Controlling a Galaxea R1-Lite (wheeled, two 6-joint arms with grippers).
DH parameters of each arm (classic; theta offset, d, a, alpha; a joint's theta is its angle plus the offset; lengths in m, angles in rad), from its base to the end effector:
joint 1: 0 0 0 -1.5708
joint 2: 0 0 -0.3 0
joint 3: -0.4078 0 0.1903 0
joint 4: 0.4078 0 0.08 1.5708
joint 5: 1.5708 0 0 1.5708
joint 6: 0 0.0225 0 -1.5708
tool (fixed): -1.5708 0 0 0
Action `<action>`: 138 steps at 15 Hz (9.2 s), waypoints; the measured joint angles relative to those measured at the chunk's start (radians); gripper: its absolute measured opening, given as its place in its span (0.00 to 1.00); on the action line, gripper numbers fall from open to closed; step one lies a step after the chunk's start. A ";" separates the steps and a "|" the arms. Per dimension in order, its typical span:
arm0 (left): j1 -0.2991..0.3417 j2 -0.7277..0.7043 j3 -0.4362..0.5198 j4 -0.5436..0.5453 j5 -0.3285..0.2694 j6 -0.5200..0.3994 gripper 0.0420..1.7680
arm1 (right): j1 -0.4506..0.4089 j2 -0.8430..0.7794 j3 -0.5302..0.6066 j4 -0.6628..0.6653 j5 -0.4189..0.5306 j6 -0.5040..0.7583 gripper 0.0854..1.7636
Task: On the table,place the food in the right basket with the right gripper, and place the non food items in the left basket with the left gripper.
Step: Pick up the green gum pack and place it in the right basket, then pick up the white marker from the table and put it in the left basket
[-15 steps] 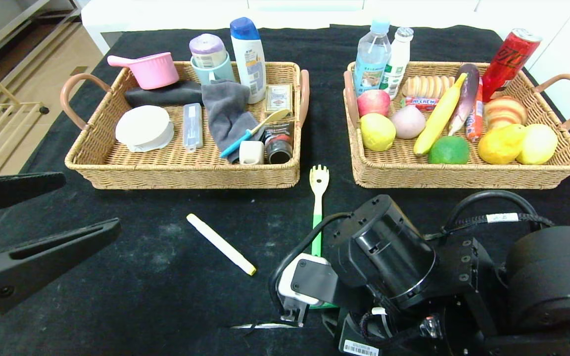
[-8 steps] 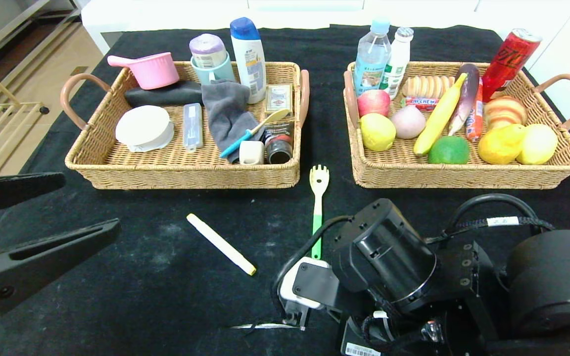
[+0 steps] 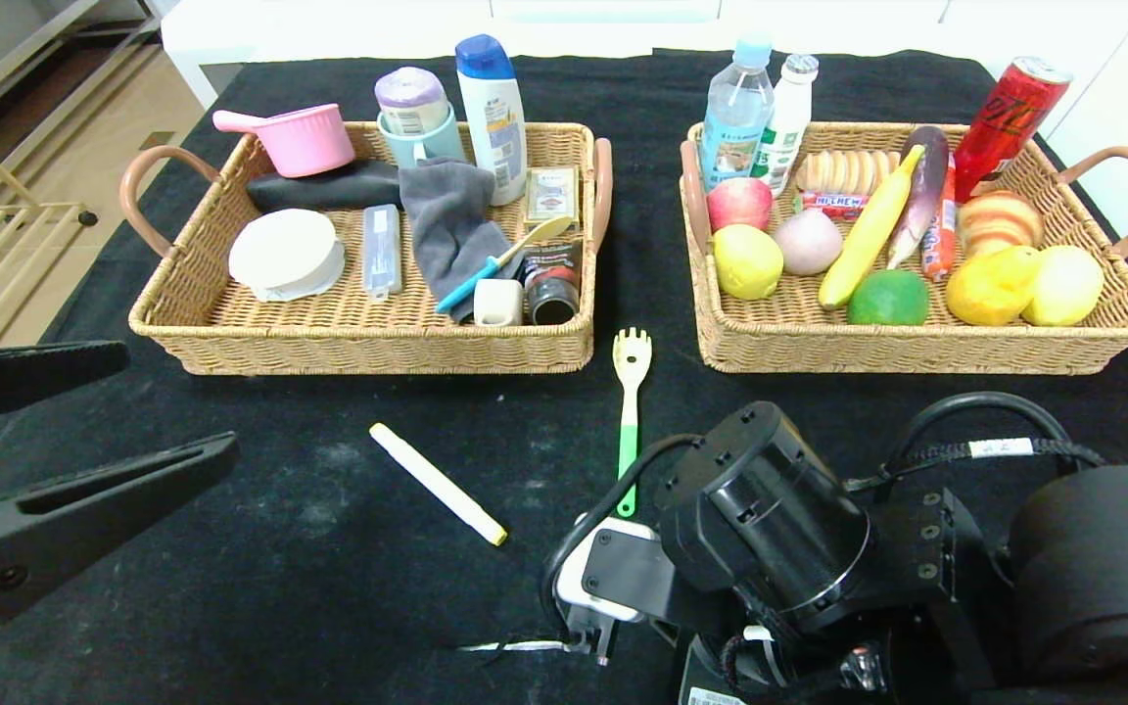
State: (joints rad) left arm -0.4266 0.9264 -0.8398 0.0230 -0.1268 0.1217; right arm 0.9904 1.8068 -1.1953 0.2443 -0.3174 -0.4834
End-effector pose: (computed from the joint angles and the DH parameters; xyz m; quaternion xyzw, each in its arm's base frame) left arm 0.0917 -0.0448 0.2887 0.0666 0.0375 -0.2756 0.9582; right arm 0.1830 0.2662 0.1766 -0.4506 0.2479 0.3705 0.7734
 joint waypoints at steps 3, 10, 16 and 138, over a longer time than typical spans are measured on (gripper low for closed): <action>0.000 0.000 0.001 0.000 0.000 0.000 0.97 | 0.005 -0.005 0.000 0.001 0.000 0.006 0.30; 0.000 -0.007 -0.004 0.000 0.001 0.000 0.97 | -0.007 -0.078 -0.011 -0.001 0.001 0.035 0.30; 0.000 -0.002 -0.002 0.000 0.000 0.000 0.97 | -0.123 -0.194 -0.053 -0.001 0.004 0.087 0.30; -0.029 0.813 -0.657 0.680 0.277 -0.774 0.97 | -0.638 -0.705 0.490 -0.473 0.612 0.334 0.97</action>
State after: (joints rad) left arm -0.4555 1.7396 -1.4966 0.7028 0.1504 -0.6521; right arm 0.3526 1.1015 -0.7055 -0.2285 0.2947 -0.1489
